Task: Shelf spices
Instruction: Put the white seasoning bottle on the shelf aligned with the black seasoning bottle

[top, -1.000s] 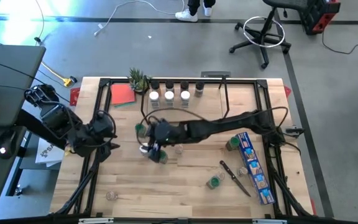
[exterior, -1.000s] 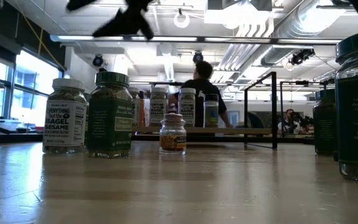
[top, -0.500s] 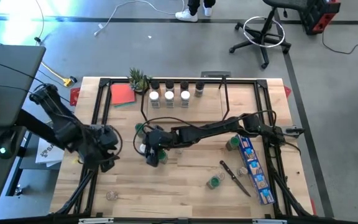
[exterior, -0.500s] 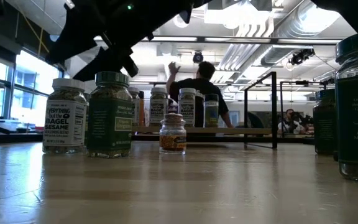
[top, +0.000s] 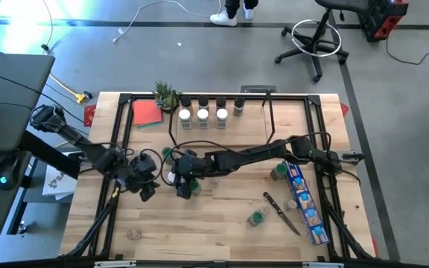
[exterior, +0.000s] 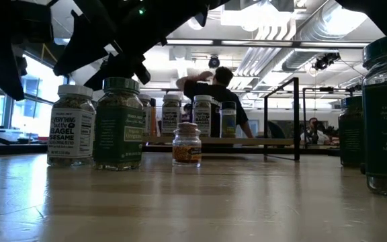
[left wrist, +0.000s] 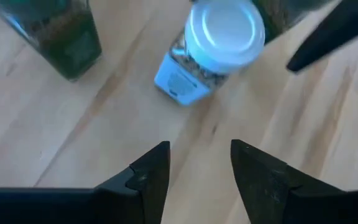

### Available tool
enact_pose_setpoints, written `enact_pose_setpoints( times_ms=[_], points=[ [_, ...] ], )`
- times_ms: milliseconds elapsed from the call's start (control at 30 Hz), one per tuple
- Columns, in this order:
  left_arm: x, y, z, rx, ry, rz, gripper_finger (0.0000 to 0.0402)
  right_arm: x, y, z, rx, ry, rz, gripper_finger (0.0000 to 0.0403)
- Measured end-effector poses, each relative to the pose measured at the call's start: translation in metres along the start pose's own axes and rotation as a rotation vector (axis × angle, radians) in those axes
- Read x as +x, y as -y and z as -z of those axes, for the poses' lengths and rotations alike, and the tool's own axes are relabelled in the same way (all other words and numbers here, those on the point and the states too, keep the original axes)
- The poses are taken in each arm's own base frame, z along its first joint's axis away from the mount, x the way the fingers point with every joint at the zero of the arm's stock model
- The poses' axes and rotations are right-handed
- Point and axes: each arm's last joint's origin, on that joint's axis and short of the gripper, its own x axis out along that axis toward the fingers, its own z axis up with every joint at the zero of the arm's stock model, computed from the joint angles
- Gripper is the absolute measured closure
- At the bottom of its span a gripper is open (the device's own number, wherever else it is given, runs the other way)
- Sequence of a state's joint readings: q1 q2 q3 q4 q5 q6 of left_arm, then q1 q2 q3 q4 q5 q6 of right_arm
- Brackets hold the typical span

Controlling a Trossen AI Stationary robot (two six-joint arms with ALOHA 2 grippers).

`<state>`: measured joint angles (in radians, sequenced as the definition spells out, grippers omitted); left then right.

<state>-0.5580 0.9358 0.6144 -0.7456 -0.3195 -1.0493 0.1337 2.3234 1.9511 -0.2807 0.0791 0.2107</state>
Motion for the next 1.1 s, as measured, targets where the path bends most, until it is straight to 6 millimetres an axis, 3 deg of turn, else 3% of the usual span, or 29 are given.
enact_pose_setpoints(
  times_ms=[600, 933, 1100],
  points=[
    [0.031, 0.004, -0.033, 0.092, 0.038, 0.051, 0.0279, 0.0, 0.004, 0.003, 0.004, -0.033, 0.033, 0.0112],
    [0.032, 0.004, -0.037, 0.088, -0.005, 0.104, 0.028, 0.006, 0.005, 0.012, 0.007, -0.08, 0.065, 0.0112],
    [0.019, 0.009, -0.041, 0.109, -0.07, 0.104, 0.028, 0.006, 0.006, 0.012, 0.009, -0.077, 0.072, 0.0119]
  ],
)
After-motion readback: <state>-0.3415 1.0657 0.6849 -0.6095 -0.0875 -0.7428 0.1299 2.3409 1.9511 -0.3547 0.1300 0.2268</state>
